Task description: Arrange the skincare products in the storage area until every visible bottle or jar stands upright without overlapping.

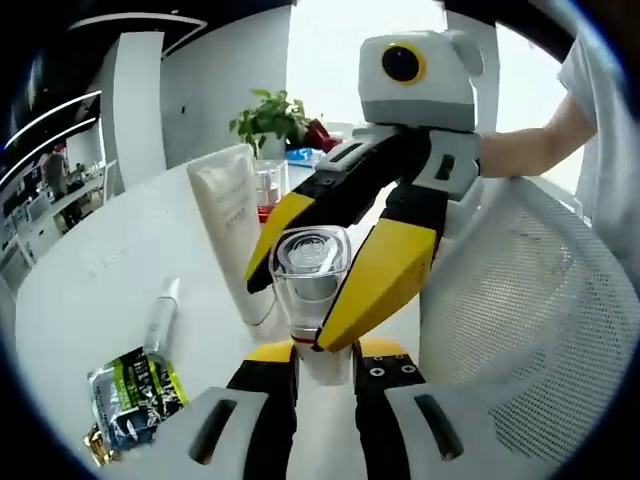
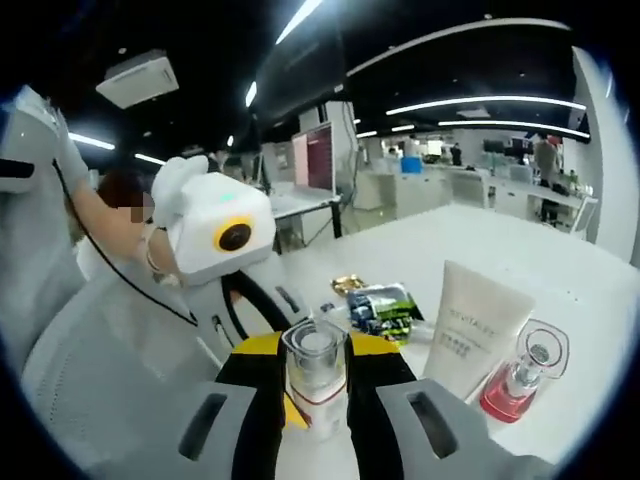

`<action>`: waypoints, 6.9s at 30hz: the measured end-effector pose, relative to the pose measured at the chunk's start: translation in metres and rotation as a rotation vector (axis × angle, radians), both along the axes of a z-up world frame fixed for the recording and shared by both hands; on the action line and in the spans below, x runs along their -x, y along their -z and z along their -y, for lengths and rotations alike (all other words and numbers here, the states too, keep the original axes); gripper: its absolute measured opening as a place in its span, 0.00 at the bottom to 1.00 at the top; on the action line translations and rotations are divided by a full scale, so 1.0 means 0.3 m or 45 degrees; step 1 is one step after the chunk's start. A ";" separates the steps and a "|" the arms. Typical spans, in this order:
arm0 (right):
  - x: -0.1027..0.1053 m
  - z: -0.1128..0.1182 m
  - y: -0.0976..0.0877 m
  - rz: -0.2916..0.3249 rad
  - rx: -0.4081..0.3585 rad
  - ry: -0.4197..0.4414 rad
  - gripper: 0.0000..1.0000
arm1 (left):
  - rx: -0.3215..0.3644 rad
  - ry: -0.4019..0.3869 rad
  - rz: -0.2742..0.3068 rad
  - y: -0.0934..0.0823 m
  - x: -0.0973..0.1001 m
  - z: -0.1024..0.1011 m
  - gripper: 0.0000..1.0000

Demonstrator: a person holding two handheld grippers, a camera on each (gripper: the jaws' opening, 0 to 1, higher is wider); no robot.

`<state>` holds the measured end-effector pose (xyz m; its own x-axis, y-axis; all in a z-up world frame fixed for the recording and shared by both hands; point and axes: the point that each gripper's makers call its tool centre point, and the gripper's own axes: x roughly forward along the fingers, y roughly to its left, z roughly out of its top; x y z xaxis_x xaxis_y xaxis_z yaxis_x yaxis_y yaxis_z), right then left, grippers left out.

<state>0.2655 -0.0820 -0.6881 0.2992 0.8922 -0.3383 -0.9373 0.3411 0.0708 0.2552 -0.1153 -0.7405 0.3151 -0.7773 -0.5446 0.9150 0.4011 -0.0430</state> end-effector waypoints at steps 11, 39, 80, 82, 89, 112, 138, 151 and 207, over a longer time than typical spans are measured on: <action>0.000 0.009 0.074 -0.003 0.058 -0.019 0.23 | -0.046 0.026 0.018 0.077 -0.005 0.006 0.15; 0.003 0.008 0.128 -0.019 0.116 -0.021 0.25 | -0.085 0.043 0.023 0.129 -0.012 0.006 0.17; 0.019 0.110 0.255 -0.091 0.377 -0.034 0.17 | -0.177 0.021 -0.008 0.149 -0.013 -0.045 0.08; 0.020 0.111 0.257 -0.089 0.387 -0.036 0.17 | -0.175 0.045 -0.001 0.147 -0.017 -0.037 0.08; 0.006 0.133 0.261 -0.080 0.425 -0.022 0.15 | -0.215 0.083 0.015 0.158 -0.031 -0.007 0.08; -0.064 0.304 0.327 -0.105 0.468 0.155 0.15 | -0.205 0.151 0.025 0.180 -0.093 0.155 0.07; -0.111 0.345 0.359 -0.126 0.465 0.255 0.14 | -0.193 0.110 0.036 0.203 -0.144 0.198 0.10; -0.107 0.366 0.313 -0.144 0.460 0.303 0.21 | -0.188 0.072 0.030 0.183 -0.156 0.150 0.14; -0.011 0.258 0.093 -0.240 0.235 0.545 0.86 | -0.353 -0.362 -0.040 0.217 -0.519 -0.218 0.41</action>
